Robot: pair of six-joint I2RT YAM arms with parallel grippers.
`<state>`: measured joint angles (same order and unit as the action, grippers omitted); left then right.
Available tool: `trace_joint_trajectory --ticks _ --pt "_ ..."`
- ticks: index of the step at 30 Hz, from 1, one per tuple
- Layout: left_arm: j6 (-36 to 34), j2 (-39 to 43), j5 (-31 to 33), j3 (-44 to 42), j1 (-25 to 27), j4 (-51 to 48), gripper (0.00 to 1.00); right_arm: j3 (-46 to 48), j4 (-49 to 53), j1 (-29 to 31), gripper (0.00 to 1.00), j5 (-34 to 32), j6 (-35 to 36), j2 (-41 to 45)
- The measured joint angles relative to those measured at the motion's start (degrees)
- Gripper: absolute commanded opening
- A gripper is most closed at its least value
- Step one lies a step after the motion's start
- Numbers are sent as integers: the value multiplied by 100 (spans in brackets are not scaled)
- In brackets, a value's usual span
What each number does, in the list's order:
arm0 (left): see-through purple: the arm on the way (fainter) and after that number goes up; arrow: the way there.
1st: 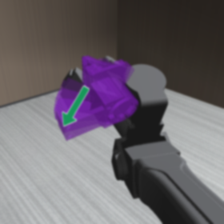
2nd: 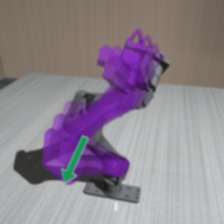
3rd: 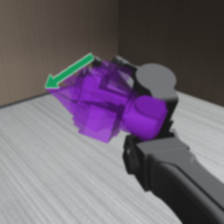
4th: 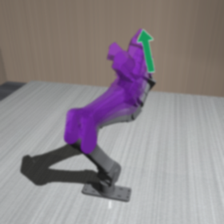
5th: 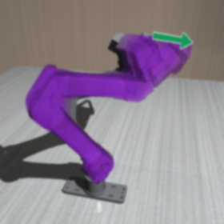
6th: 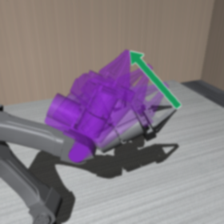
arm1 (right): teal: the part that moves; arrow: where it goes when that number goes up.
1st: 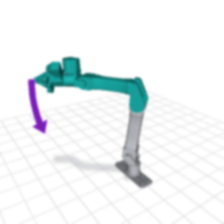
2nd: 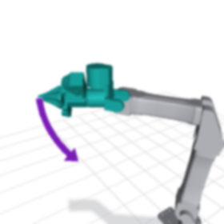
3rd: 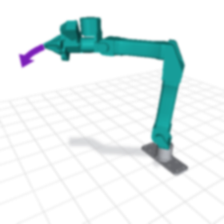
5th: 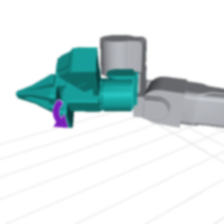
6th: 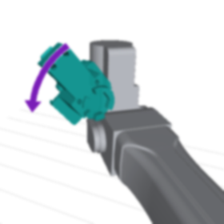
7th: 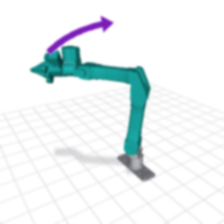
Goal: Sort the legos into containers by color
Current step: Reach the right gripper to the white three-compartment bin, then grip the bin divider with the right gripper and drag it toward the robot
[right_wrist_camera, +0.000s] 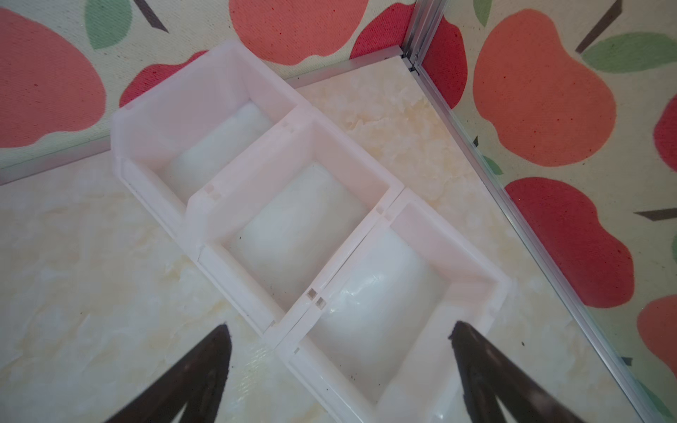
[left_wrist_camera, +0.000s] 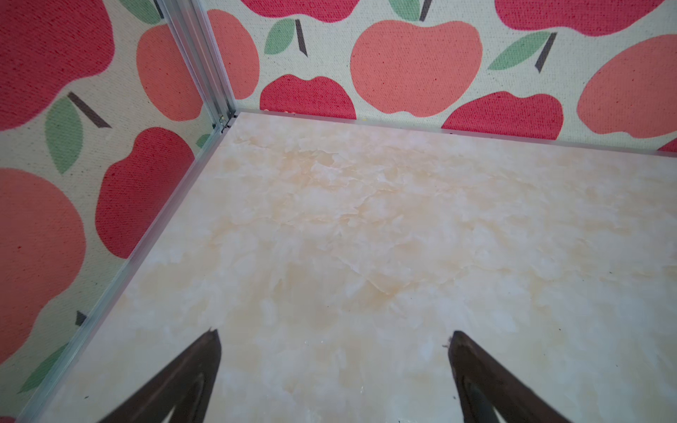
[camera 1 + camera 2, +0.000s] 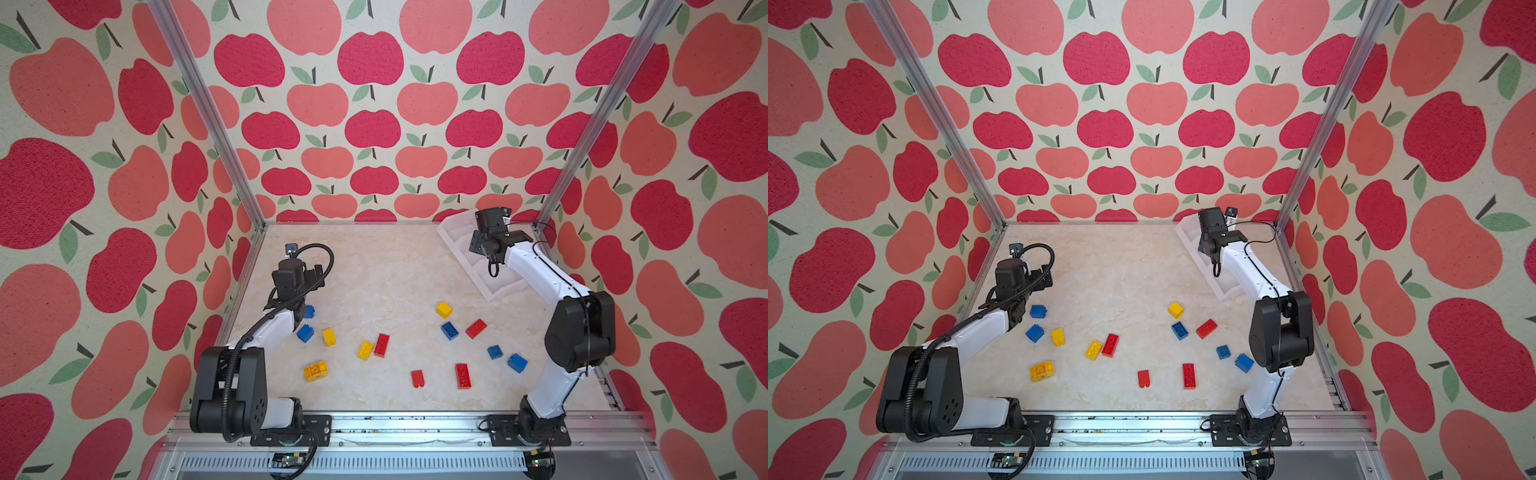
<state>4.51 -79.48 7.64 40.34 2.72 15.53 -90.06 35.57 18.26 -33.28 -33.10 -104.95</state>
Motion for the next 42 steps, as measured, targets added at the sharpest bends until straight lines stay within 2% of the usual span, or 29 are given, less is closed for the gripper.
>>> trace_joint_trajectory --ticks 5,8,21,34,37,40,42 --pt "122 0 -87 0 33 -127 99 -83 372 -319 85 518 -866 -398" --pt "181 0 -107 0 44 -168 99 -81 348 -459 82 721 -1150 -529" --pt "205 -2 -129 0 44 -170 99 -448 59 -494 76 1296 -1456 -1272" --pt "221 -2 -170 0 44 -195 99 -531 -125 -520 53 1351 -1576 -1453" --pt "227 -2 -170 0 44 -212 99 -529 -129 -531 43 1349 -1633 -1458" --pt "243 -2 -170 0 44 -212 99 -529 -160 -544 37 1342 -1711 -1464" --pt "249 -2 -170 0 44 -212 99 -529 -184 -555 35 1346 -1709 -1467"
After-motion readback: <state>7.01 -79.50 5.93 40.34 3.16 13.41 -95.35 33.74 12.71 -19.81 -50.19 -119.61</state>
